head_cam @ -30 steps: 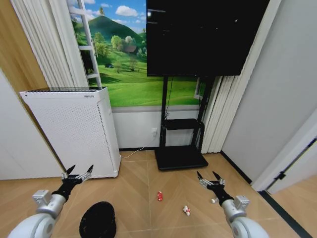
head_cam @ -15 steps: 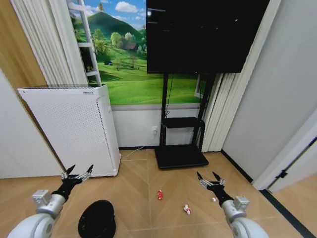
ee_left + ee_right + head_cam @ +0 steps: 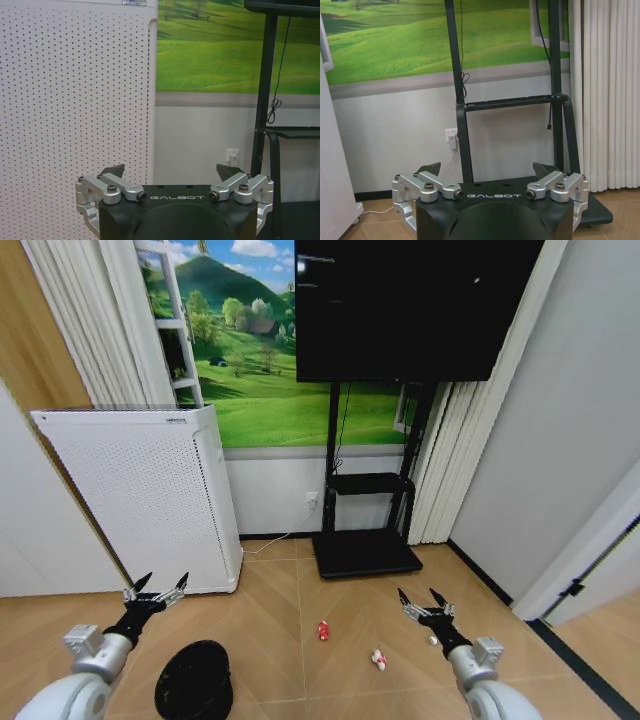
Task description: Pick up the trash bin and place the garbage on the floor into it.
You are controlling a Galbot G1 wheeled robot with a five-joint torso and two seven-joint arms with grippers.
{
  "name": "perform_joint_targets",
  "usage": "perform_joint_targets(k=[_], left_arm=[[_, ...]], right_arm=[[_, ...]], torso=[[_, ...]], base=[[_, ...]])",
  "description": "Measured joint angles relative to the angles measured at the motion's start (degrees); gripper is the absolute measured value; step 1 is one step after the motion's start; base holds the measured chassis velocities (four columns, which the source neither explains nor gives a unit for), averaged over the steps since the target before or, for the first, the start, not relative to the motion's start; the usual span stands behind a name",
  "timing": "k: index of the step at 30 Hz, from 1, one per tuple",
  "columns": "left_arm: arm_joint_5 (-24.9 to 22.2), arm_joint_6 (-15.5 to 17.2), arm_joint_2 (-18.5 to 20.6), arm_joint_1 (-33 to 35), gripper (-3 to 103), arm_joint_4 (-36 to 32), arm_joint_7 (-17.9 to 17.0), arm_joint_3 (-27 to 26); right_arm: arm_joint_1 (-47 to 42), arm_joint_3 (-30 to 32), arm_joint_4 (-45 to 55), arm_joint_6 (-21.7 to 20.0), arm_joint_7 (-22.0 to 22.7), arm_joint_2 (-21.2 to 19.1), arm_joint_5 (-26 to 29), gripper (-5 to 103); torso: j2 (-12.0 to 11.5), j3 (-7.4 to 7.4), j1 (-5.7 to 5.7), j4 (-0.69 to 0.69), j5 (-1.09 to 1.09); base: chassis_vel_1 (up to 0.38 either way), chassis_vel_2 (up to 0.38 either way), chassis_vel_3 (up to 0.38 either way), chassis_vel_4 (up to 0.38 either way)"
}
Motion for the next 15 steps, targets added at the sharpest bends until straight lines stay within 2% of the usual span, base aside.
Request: perform_joint_targets(k=[15], left_arm=[[0.89, 0.12, -0.39, -0.31, 100, 0.26, -0.17, 0.3]], right_arm=[[-0.09, 0.39, -1.23, 0.99, -0.08, 0.19, 0.69, 100]], torso=[[-3.42, -2.17, -1.26, 0.0, 0.0]], base=[[0.0, 0.0, 0.0, 0.0]])
